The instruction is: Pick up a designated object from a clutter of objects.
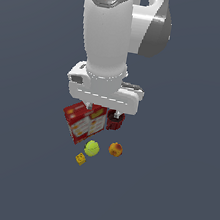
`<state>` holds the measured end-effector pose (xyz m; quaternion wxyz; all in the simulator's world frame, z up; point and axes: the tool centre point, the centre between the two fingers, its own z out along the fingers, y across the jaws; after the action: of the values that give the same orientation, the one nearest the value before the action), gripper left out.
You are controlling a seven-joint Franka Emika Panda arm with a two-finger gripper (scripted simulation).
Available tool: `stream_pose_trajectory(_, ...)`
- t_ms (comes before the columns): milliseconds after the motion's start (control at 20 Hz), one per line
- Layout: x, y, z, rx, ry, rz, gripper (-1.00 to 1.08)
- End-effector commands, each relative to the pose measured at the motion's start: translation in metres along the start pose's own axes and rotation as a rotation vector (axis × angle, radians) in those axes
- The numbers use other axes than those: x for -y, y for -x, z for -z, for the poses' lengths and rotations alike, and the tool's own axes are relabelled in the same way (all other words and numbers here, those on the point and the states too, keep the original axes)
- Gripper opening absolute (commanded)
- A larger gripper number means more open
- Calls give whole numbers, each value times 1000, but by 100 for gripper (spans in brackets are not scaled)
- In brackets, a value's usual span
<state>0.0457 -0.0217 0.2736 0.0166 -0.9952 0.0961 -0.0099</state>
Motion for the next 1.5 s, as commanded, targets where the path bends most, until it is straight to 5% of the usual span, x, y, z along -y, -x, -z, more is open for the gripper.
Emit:
stream_pose_trajectory(0, -4, -13, -17, 3, 0, -61, 100)
stream_pose_trajectory(700, -37, -78, -136, 9, 19, -430, 100)
stream_pose_trajectory(1450, -57, -96, -201, 5, 39, -601, 100)
